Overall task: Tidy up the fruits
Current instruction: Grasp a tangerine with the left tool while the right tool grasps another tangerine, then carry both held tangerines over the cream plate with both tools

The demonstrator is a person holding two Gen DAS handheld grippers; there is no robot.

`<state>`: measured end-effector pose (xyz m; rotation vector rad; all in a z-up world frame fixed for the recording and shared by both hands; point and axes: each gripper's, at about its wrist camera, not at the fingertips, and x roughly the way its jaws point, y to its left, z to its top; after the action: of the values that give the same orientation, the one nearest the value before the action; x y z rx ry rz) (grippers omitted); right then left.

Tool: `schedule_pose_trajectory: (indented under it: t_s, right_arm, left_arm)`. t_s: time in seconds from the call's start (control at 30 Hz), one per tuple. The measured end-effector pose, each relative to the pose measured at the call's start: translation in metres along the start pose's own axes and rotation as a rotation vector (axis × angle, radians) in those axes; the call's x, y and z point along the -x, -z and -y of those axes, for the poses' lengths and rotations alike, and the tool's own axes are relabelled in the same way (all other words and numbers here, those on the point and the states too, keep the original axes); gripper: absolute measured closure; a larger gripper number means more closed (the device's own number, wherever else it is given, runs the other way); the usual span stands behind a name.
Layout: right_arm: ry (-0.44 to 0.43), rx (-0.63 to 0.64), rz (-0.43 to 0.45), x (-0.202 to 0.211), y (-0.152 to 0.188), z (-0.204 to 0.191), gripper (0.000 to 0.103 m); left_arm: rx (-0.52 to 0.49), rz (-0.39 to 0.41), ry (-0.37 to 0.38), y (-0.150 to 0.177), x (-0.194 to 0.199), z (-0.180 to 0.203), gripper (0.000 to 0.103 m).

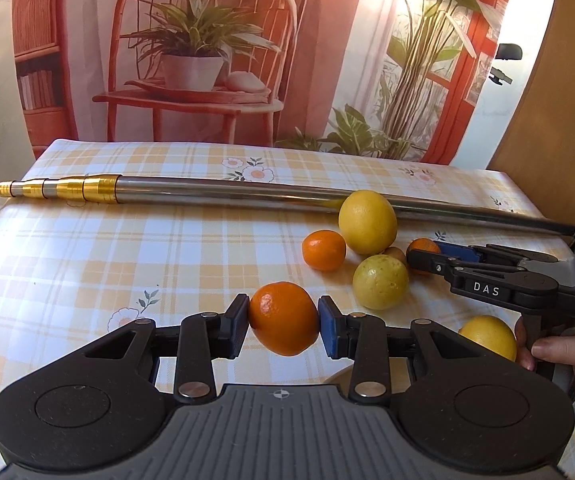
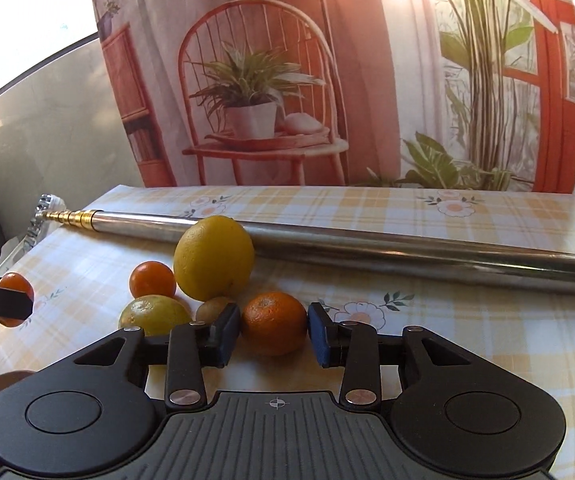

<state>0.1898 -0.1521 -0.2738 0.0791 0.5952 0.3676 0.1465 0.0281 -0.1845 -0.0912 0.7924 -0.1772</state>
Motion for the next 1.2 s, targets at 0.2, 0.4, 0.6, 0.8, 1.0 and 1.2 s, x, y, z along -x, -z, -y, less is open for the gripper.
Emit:
schedule_pose_trajectory:
  t_s: [0.2, 0.4, 0.6, 0.8, 1.0, 1.2]
  right_arm:
    - [0.008, -0.015, 0.014, 0.006, 0.004, 0.001, 0.07]
    - [0.038, -0.078, 0.069, 0.017, 0.007, 0.012, 0.07]
    - [0.042, -0.124, 0.107, 0.024, 0.009, 0.022, 0.07]
    - [0.055, -0.122, 0.103, 0.023, 0.009, 0.022, 0.07]
    - [0.077, -0.133, 0.097, 0.026, 0.012, 0.019, 0.07]
    - [0.109, -0.124, 0.077, 0.042, 0.015, 0.011, 0.07]
  left_arm:
    - [0.019, -0.006, -0.003, 0.003, 0.001, -0.003, 0.064]
    - [0.022, 0.0, -0.007, 0.007, 0.006, -0.003, 0.064]
    - [0.02, -0.005, -0.008, 0.011, 0.009, -0.002, 0.064]
    - [0.012, -0.001, 0.0, 0.015, 0.015, -0.001, 0.064]
    - [0.014, 0.008, 0.012, 0.019, 0.025, -0.003, 0.064]
    - [0.014, 0.007, 0.042, 0.025, 0.037, -0.007, 0.064]
